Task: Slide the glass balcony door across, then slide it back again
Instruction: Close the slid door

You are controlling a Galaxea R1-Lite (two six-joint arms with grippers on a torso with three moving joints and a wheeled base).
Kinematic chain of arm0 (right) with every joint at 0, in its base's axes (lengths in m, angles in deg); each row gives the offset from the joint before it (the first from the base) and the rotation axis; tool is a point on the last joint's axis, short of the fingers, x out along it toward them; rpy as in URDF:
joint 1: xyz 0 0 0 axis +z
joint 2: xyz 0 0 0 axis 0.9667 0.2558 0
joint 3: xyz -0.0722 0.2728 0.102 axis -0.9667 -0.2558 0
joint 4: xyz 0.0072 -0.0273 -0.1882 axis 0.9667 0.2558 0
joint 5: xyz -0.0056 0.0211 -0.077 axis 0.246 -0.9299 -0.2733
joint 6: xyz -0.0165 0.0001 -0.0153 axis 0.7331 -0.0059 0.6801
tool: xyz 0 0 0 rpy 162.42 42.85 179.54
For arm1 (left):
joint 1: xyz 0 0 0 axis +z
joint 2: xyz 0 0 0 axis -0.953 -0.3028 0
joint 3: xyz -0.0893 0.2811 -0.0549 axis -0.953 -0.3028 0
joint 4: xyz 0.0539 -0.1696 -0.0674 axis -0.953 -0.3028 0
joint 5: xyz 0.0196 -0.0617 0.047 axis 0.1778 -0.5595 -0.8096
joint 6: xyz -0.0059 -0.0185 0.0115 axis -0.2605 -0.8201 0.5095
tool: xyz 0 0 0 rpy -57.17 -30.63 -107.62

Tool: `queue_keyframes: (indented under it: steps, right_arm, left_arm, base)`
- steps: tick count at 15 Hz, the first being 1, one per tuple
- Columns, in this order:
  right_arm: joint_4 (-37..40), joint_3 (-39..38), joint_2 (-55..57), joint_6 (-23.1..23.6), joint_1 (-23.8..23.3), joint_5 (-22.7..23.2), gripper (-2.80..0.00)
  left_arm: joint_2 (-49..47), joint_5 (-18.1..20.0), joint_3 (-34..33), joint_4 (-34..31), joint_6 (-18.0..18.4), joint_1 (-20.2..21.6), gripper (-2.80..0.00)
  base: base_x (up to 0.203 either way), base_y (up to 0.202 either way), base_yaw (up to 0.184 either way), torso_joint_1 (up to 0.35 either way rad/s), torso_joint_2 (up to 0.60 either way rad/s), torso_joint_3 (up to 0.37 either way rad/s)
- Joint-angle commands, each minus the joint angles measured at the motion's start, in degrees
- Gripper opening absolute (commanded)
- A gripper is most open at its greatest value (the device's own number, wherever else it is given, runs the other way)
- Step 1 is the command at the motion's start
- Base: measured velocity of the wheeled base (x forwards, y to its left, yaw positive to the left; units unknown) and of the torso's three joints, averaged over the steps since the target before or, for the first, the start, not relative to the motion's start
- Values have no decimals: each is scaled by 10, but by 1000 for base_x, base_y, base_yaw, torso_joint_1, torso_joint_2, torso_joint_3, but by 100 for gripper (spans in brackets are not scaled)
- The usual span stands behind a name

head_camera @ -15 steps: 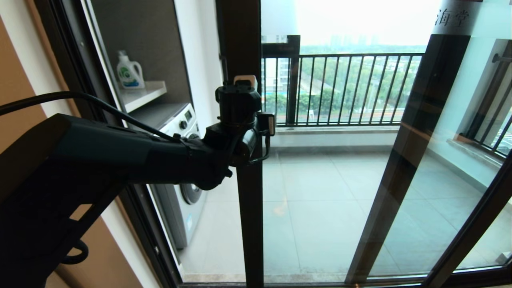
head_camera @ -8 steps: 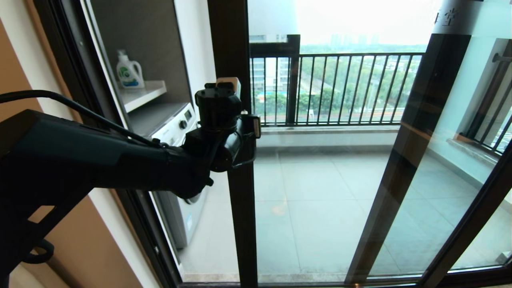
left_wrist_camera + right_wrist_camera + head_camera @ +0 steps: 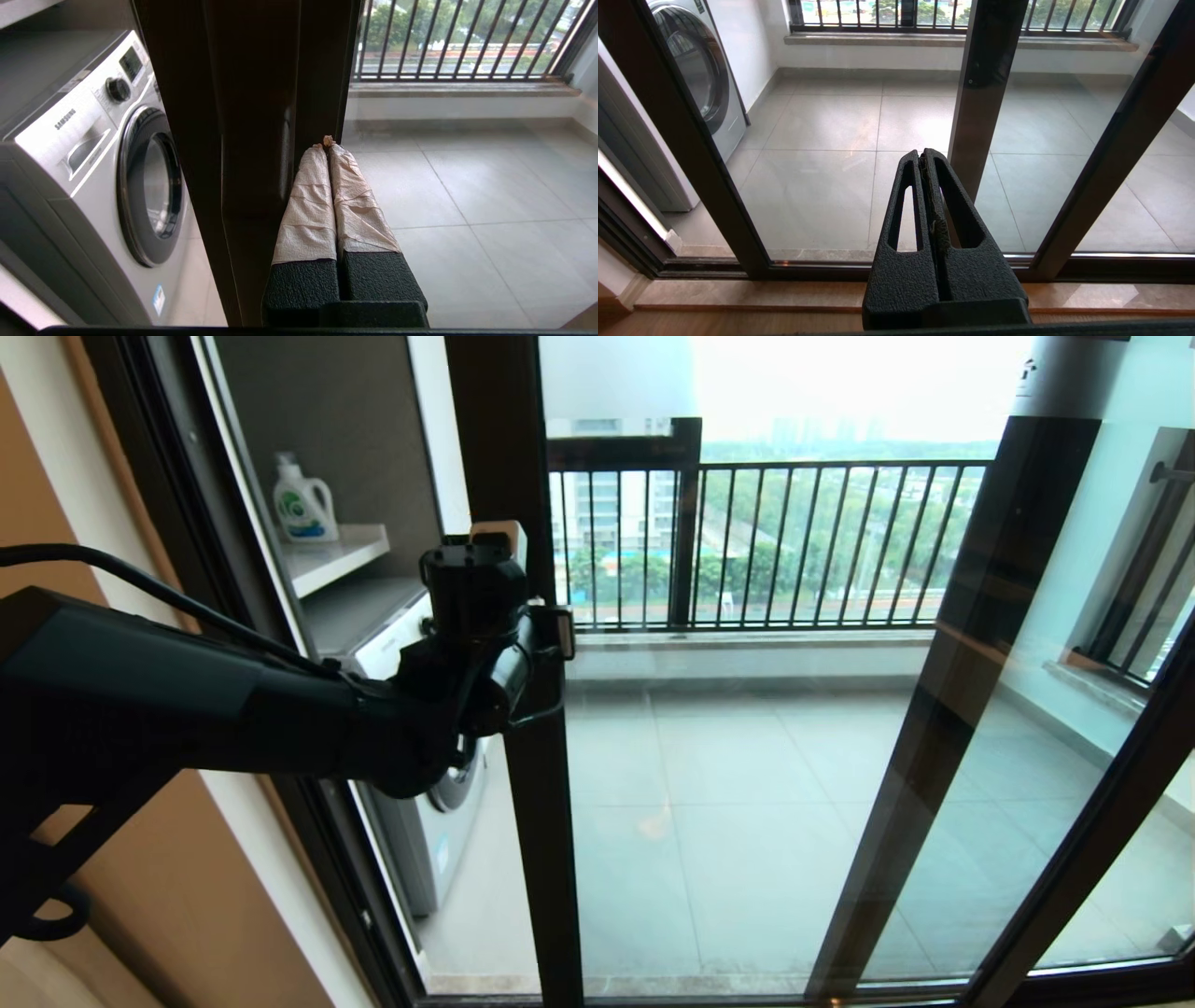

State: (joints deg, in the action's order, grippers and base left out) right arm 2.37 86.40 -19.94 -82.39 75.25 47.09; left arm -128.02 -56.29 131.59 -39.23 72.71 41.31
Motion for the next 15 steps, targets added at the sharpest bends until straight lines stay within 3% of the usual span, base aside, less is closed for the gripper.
queue_keyframes:
  steps: [1,15]
  right_arm:
    - [0,1,1,0,0,0,-280]
    - [0,1,1,0,0,1,-280]
  left_arm:
    - [3,1,-7,2,0,14,-280]
    - [55,36,-98,39,0,109,-280]
  base:
    - [0,0,0,0,0,0]
    - [0,0,0,0,0,0]
